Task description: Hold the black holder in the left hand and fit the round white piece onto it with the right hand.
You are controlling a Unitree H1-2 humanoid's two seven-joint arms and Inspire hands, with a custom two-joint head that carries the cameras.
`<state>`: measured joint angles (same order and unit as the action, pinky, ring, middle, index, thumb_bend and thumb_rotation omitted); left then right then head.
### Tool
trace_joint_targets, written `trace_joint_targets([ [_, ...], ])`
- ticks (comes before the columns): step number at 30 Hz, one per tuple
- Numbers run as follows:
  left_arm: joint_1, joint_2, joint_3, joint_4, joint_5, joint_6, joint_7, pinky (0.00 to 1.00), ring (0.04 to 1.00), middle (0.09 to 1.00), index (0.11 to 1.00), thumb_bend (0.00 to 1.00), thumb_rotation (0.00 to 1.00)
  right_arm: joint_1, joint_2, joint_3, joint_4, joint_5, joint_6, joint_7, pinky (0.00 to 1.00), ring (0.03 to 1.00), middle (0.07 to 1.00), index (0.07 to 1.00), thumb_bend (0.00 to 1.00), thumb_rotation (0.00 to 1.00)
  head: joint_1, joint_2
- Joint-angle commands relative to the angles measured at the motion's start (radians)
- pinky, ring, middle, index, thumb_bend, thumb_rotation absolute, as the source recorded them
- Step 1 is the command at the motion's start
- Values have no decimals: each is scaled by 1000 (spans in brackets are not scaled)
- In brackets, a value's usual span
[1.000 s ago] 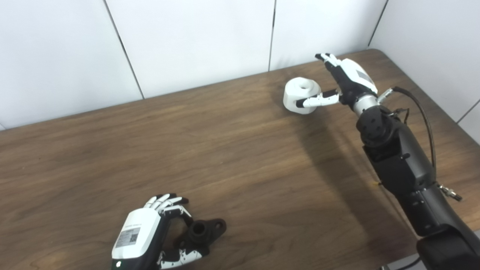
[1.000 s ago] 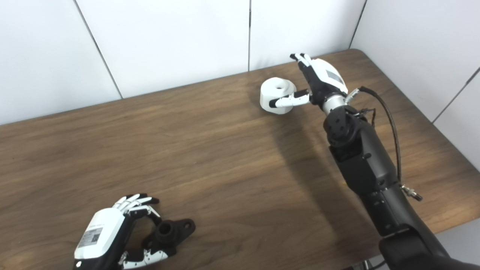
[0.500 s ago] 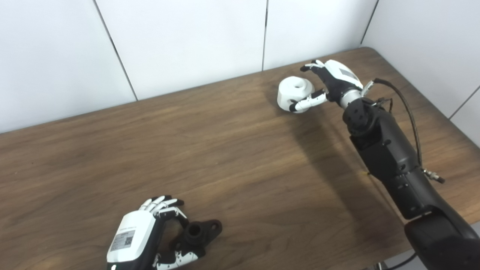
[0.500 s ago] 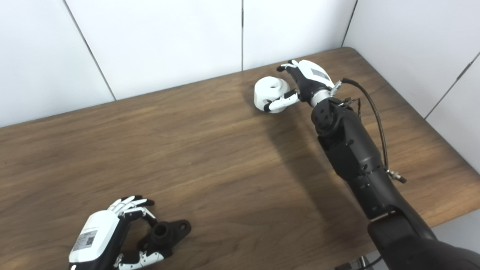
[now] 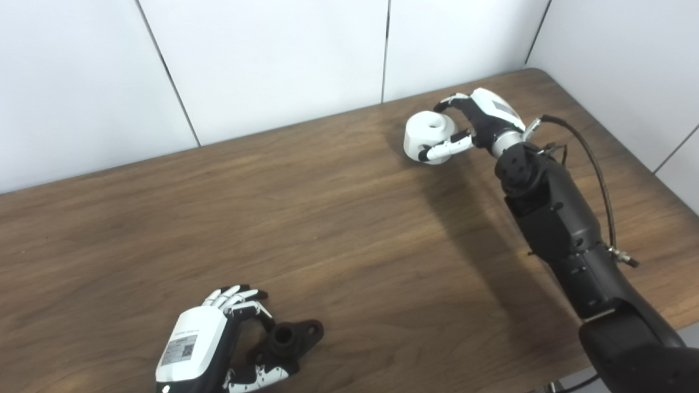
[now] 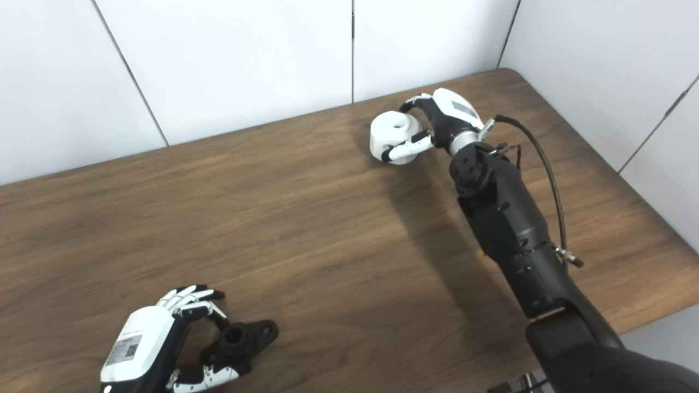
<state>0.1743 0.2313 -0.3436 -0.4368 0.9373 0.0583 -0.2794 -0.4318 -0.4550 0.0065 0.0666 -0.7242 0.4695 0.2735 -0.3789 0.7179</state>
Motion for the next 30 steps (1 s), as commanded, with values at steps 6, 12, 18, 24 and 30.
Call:
trace_joint_targets([
  [6, 26, 5, 8, -4, 15, 21, -22, 912, 873, 792, 486, 519, 50, -51, -8, -21, -22, -15, 0, -21, 809, 961, 931, 720, 804, 366, -1, 2],
  [12, 27, 4, 7, -8, 21, 24, -30, 919, 878, 794, 487, 519, 51, -48, -13, -18, -17, -8, 0, -27, 812, 958, 930, 696, 806, 352, -1, 3],
  [18, 27, 4, 9, -8, 17, 20, -28, 916, 875, 793, 487, 519, 50, -45, -22, -11, -22, -5, -2, -32, 809, 954, 927, 685, 796, 337, -1, 4],
  [24, 27, 4, 9, -8, 18, 20, -29, 915, 876, 793, 487, 519, 51, -44, -26, -10, -21, 0, -2, -35, 808, 953, 924, 677, 794, 323, -2, 6],
  [30, 28, 3, 7, -10, 21, 19, -29, 913, 876, 793, 487, 519, 50, -42, -28, -10, -21, 0, -1, -36, 803, 948, 918, 671, 793, 315, -3, 8],
])
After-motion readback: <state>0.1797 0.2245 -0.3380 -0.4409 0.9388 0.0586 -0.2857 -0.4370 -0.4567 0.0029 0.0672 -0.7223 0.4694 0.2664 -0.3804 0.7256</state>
